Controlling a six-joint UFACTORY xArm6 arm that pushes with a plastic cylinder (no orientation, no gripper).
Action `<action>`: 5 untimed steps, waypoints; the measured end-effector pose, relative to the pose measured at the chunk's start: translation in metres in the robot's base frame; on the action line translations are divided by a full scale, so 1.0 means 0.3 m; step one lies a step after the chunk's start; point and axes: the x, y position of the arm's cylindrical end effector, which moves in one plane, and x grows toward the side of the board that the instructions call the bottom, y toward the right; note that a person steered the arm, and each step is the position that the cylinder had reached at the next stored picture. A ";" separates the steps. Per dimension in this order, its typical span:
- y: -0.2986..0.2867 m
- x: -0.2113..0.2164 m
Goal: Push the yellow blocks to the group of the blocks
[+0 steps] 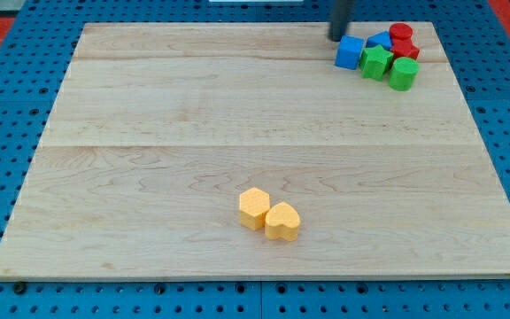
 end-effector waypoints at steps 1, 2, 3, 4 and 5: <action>-0.375 0.033; -0.530 0.288; -0.627 0.651; -0.618 0.958; -0.468 1.145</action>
